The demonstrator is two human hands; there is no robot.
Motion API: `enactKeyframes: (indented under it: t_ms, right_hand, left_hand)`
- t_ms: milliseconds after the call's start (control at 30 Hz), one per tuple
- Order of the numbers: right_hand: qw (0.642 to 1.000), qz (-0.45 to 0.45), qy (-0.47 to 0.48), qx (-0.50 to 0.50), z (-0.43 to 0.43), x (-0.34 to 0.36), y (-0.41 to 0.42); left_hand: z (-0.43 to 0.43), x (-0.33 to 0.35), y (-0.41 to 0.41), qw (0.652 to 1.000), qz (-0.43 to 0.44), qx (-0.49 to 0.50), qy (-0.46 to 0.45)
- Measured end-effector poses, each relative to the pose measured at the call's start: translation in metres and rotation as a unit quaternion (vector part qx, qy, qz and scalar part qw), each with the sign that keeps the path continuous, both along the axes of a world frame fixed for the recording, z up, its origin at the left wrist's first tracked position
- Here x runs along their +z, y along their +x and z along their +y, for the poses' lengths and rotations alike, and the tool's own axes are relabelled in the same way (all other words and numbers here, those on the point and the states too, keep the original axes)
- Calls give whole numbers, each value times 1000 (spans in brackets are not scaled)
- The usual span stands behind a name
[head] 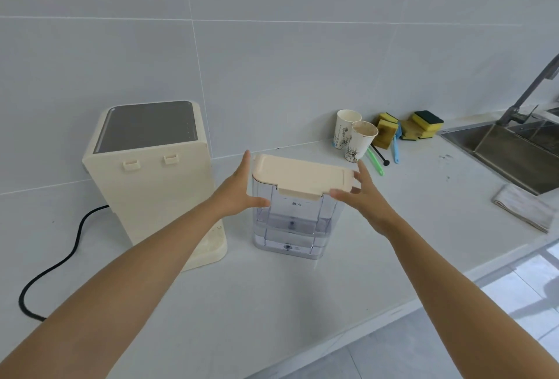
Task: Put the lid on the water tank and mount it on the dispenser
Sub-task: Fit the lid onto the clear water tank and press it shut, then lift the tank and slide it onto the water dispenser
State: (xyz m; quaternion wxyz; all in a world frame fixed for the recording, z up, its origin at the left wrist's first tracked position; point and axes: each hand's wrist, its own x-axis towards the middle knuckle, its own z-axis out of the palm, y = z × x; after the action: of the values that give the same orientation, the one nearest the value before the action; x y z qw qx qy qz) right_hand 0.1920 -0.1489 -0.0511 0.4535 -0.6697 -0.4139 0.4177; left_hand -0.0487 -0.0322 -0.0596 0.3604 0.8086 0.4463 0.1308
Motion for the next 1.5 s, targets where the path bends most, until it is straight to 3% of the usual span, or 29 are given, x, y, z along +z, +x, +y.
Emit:
enactKeyframes:
  t_ms: [167,433,867,933,1100,1200,1500]
  right_hand:
    - [997,29,-59,35,-5,-31,4]
    - [994,-19,-98,48,5,-66,-7]
    - [986,-90,-138,2,21,-77,-15]
    - [980,-106,-119,115,53,-62,-73]
    - [983,-103,-108,106,59,-50,-74]
    - [970,-114,-90,197,81,-22,-127]
    - [968,-118,-90,202,84,12,-124]
  left_hand:
    - [0,-25,9,988,3,13,-156]
    - [9,-37,17,980,-41,34,-190]
    - [1,-30,12,984,5,70,-166]
    - [-12,-15,-59,969,-30,202,-141]
    - [-18,-3,-64,972,-32,184,-142]
    - [-30,13,-122,949,-83,281,-114]
    - [-38,28,-124,948,-100,283,-103]
